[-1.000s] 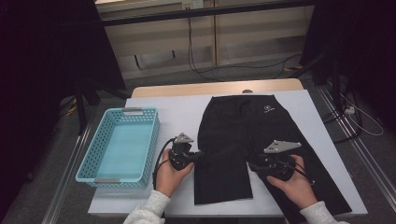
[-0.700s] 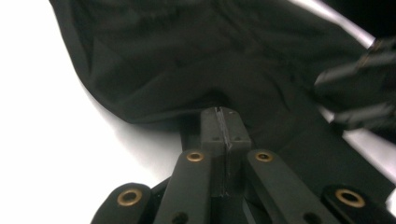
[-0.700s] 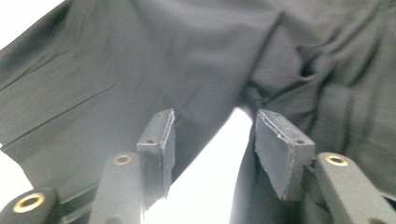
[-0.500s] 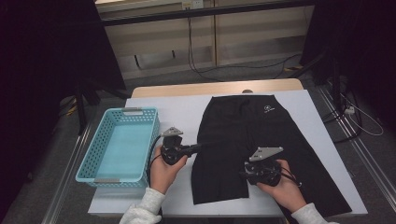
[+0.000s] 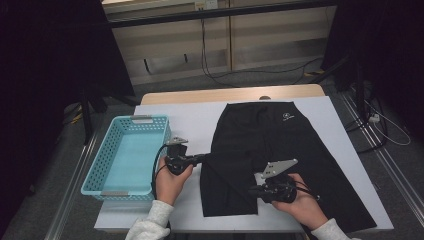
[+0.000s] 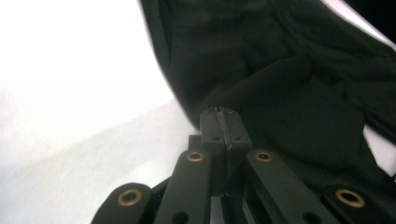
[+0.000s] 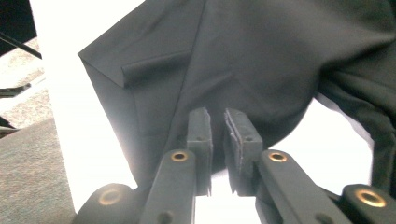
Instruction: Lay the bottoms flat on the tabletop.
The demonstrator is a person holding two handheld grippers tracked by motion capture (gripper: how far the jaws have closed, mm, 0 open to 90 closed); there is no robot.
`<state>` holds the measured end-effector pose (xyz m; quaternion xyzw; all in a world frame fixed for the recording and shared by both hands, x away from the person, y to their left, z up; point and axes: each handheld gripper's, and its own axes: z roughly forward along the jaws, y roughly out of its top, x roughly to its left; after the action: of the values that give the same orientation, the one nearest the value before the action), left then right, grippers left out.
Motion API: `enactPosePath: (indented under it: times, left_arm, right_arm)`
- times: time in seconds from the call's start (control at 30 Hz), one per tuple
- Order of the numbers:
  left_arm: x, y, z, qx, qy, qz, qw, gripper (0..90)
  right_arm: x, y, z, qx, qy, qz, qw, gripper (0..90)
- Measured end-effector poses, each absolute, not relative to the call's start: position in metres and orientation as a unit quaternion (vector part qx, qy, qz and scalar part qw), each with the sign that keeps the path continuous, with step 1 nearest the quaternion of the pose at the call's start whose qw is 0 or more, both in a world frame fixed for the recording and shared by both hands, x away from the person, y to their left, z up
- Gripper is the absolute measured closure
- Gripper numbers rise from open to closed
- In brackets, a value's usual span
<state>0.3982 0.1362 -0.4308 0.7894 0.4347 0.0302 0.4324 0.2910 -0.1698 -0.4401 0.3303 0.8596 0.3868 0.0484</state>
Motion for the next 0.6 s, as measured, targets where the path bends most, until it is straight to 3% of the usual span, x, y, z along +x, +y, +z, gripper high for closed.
enactPosePath:
  times: [0.07, 0.17, 0.23, 0.4, 0.47, 0.6]
  left_arm:
    - [0.397, 0.135, -0.432, 0.793, 0.431, 0.034, 0.429, 89.6]
    - [0.397, 0.133, -0.435, 0.799, 0.429, 0.039, 0.420, 89.6]
    - [0.397, 0.132, -0.438, 0.802, 0.429, 0.042, 0.414, 89.5]
    - [0.399, 0.128, -0.446, 0.807, 0.428, 0.052, 0.404, 88.9]
    - [0.398, 0.127, -0.449, 0.811, 0.424, 0.056, 0.399, 84.9]
    - [0.393, 0.129, -0.448, 0.806, 0.426, 0.075, 0.403, 62.5]
  right_arm:
    - [0.291, -0.172, -0.440, 0.330, 0.859, 0.389, 0.049, 79.3]
    - [0.296, -0.177, -0.439, 0.364, 0.843, 0.387, 0.091, 67.5]
    - [0.300, -0.180, -0.441, 0.383, 0.832, 0.387, 0.109, 66.6]
    - [0.310, -0.176, -0.448, 0.391, 0.833, 0.375, 0.112, 60.4]
    - [0.312, -0.174, -0.453, 0.393, 0.835, 0.370, 0.111, 61.3]
    - [0.319, -0.172, -0.457, 0.385, 0.834, 0.383, 0.102, 85.2]
